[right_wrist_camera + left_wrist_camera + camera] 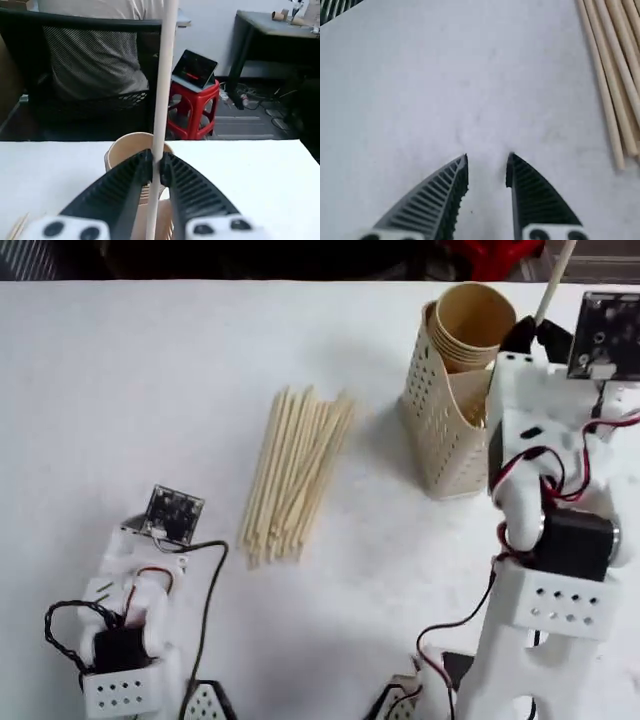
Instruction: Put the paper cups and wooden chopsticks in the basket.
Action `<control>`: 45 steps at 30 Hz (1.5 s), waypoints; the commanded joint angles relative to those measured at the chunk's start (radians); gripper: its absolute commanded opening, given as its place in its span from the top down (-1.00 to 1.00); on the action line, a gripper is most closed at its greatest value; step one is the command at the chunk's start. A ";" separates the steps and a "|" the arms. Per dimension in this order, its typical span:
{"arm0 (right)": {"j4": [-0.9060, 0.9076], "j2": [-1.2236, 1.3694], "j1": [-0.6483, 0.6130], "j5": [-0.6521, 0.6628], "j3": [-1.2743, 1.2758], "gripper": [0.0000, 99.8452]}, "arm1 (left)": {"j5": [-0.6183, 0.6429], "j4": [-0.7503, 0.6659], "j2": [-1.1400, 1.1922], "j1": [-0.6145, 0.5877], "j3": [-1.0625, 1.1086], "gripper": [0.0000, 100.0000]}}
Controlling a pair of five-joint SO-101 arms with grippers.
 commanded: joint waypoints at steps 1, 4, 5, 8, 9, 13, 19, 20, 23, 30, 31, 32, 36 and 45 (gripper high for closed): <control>-0.087 -0.039 0.015 0.008 0.075 0.96 | -0.012 0.002 -0.008 0.012 -0.003 0.71; -0.139 -0.044 0.015 0.003 0.198 0.96 | -0.012 0.002 -0.008 0.012 -0.003 0.71; -0.165 -0.045 0.015 0.003 0.245 0.96 | -0.012 0.002 -0.008 0.012 -0.003 0.71; -0.243 -0.045 0.018 0.006 0.367 0.96 | -0.012 0.002 -0.008 0.012 -0.003 0.71; -0.254 -0.045 0.018 0.011 0.397 0.96 | -0.012 0.002 -0.008 0.012 -0.003 0.71; -0.263 -0.047 0.015 0.003 0.456 0.92 | -0.012 0.002 -0.008 0.012 -0.003 0.71; -0.309 -0.071 0.012 0.009 0.344 0.97 | -0.012 0.002 -0.008 0.013 -0.003 0.71; -0.302 -0.081 0.012 0.009 0.299 0.97 | -0.012 0.002 -0.008 0.013 -0.003 0.71; -0.271 -0.082 -0.013 0.006 0.135 0.97 | -0.012 0.002 -0.008 0.013 -0.003 0.71; -0.375 0.053 -0.061 0.002 -0.040 0.96 | -0.012 0.002 -0.008 0.015 -0.003 0.71; -0.409 0.071 -0.061 0.002 -0.037 0.96 | -0.012 0.002 -0.008 0.015 -0.003 0.71; -0.429 0.090 -0.061 0.002 -0.035 0.96 | -0.012 0.002 -0.008 0.015 -0.003 0.71; -0.449 0.101 -0.061 -0.011 0.087 0.96 | -0.012 0.002 -0.008 0.015 -0.003 0.71; -0.719 -0.148 -0.054 -0.008 0.647 0.96 | -0.012 0.002 -0.008 0.015 -0.003 0.71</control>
